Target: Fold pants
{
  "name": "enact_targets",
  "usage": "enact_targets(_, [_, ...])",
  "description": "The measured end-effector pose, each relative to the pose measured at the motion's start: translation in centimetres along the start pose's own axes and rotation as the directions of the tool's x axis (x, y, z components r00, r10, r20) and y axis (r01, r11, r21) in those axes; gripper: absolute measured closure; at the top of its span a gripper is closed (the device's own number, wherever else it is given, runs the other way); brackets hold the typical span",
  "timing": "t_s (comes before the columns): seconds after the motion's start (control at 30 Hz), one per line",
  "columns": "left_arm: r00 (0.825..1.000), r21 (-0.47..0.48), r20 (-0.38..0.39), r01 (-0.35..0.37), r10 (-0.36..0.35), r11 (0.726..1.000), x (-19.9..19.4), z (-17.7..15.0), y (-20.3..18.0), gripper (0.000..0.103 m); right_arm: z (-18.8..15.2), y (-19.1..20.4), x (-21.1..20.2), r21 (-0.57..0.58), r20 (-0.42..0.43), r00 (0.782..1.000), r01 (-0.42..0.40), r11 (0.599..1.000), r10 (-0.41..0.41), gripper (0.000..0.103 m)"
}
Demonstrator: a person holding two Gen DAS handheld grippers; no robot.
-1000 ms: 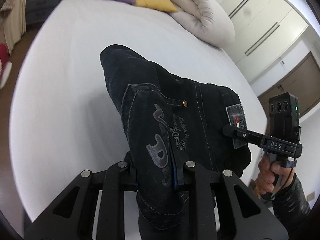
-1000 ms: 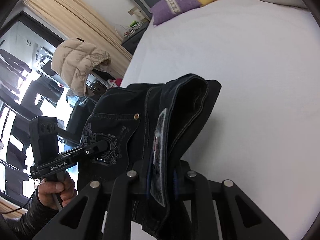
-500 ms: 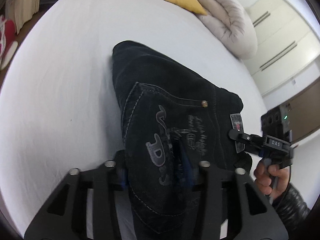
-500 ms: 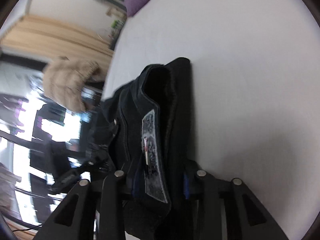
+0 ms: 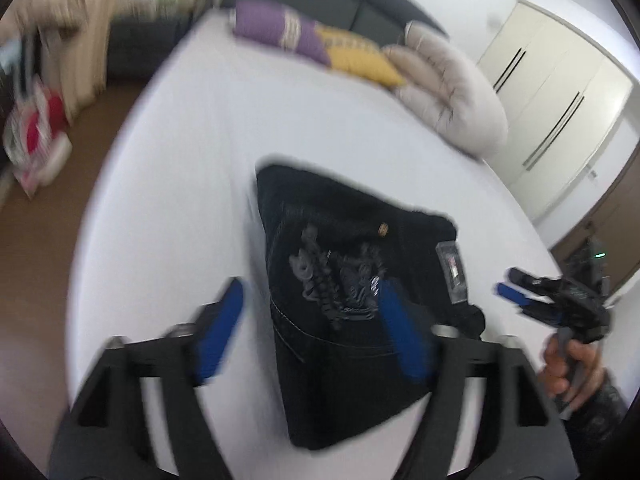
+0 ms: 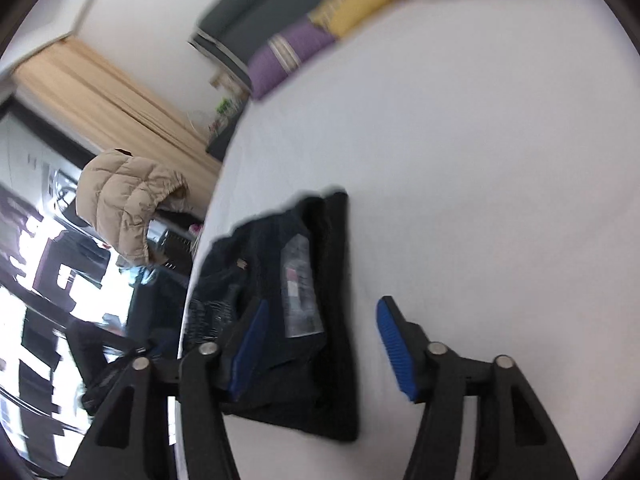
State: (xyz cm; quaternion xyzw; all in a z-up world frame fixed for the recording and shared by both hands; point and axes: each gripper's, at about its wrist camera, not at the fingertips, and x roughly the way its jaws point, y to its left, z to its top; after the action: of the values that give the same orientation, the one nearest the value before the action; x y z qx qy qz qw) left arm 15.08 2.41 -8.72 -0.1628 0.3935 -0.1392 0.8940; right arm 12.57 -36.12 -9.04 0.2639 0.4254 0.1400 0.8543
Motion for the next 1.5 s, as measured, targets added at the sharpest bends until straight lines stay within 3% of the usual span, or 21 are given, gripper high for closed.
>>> enact_targets(0.07, [0.992,0.062,0.115,-0.058,0.05,0.996,-4.2,0.0,-2.6,0.017,0.0,3.0,-3.4,-0.078,0.096,0.995,0.031,0.996,-0.023,0.026])
enact_targets(0.13, [0.966,0.123,0.228,-0.152,0.121,0.981,-8.5,0.2,-5.4,0.001,-0.2,5.6,-7.1,-0.149,0.21,0.977,0.077,0.986,-0.045,0.012])
enact_targets(0.17, [0.95,0.136,0.279,-0.186,0.143,0.973,-10.4,0.3,-6.5,0.001,-0.1,7.0,-8.6,-0.177,0.27,0.962,0.098,0.979,-0.048,0.008])
enact_targets(0.2, [0.924,0.14,0.345,-0.222,0.162,0.965,-12.9,0.3,-7.8,0.0,-0.5,9.1,-10.9,-0.213,0.356,0.933,0.134,0.968,-0.05,0.0])
enact_targets(0.27, [0.882,0.128,0.422,-0.289,0.211,0.949,-16.3,0.4,-9.7,0.0,-0.7,11.8,-13.8,-0.258,0.463,0.885,0.181,0.949,-0.042,0.0])
enact_targets(0.3, [0.847,0.106,0.465,-0.341,0.257,0.934,-18.4,0.5,-10.8,0.0,-1.2,13.4,-16.0,-0.288,0.522,0.852,0.213,0.934,-0.033,0.0])
enact_targets(0.37, [0.801,0.067,0.513,-0.397,0.31,0.916,-21.3,0.6,-11.6,0.0,-2.2,15.7,-19.4,-0.314,0.611,0.791,0.275,0.909,-0.028,0.0])
enact_targets(0.4, [0.763,0.031,0.541,-0.438,0.354,0.898,-22.9,0.3,-12.3,0.0,-2.6,16.8,-20.9,-0.321,0.653,0.757,0.307,0.896,-0.026,0.0])
enact_targets(0.43, [0.739,0.012,0.561,-0.458,0.373,0.889,-24.1,0.2,-12.7,0.0,-2.9,17.8,-22.1,-0.326,0.686,0.728,0.33,0.886,-0.019,0.0])
enact_targets(0.47, [0.734,0.011,0.568,-0.46,0.373,0.888,-25.0,0.2,-12.9,0.0,-3.1,18.8,-23.3,-0.33,0.714,0.7,0.346,0.878,-0.007,0.0])
enact_targets(0.5, [0.746,0.025,0.565,-0.444,0.354,0.896,-26.1,0.3,-13.4,0.0,-3.6,19.7,-25.3,-0.335,0.748,0.664,0.359,0.871,0.015,0.0])
enact_targets(0.6, [0.762,0.032,0.564,-0.405,0.318,0.914,-28.6,0.3,-13.9,0.0,-4.3,22.1,-29.0,-0.33,0.801,0.598,0.385,0.862,0.04,0.0])
enact_targets(0.7, [0.785,0.033,0.537,-0.384,0.308,0.923,-30.1,0.2,-14.4,0.0,-4.8,24.0,-31.2,-0.337,0.815,0.577,0.388,0.858,0.059,0.0])
enact_targets(0.77, [0.812,0.015,0.483,-0.383,0.329,0.923,-30.1,-0.2,-14.1,0.0,-5.2,24.5,-31.5,-0.329,0.813,0.58,0.392,0.859,0.047,0.0])
enact_targets(0.8, [0.826,0.011,0.456,-0.379,0.333,0.925,-29.7,-0.7,-13.9,0.0,-5.3,24.7,-31.0,-0.32,0.803,0.596,0.402,0.858,0.02,0.0])
enact_targets(0.93, [0.882,-0.013,0.295,-0.379,0.366,0.925,-25.9,-3.6,-12.6,0.0,-6.4,23.9,-27.4,-0.337,0.716,0.696,0.416,0.845,-0.058,0.0])
enact_targets(1.0, [0.897,-0.021,0.213,-0.392,0.387,0.92,-23.9,-5.5,-12.0,0.0,-7.2,23.2,-25.2,-0.339,0.661,0.743,0.419,0.842,-0.103,0.0])
enact_targets(1.07, [0.901,-0.023,0.158,-0.406,0.404,0.914,-21.6,-6.8,-11.4,0.0,-8.1,22.4,-23.5,-0.337,0.615,0.777,0.414,0.845,-0.136,0.0])
enact_targets(1.17, [0.892,-0.036,0.088,-0.442,0.444,0.896,-18.2,-8.8,-10.5,0.0,-9.1,22.2,-20.6,-0.355,0.54,0.817,0.44,0.825,-0.203,0.0])
enact_targets(1.33, [0.89,-0.041,0.053,-0.451,0.453,0.891,-15.5,-10.2,-9.7,0.0,-10.7,21.2,-17.9,-0.367,0.457,0.851,0.446,0.816,-0.26,0.0])
enact_targets(1.5, [0.89,-0.041,0.041,-0.453,0.454,0.891,-13.7,-10.2,-8.9,0.0,-11.6,20.4,-16.5,-0.36,0.411,0.862,0.452,0.816,-0.296,0.0])
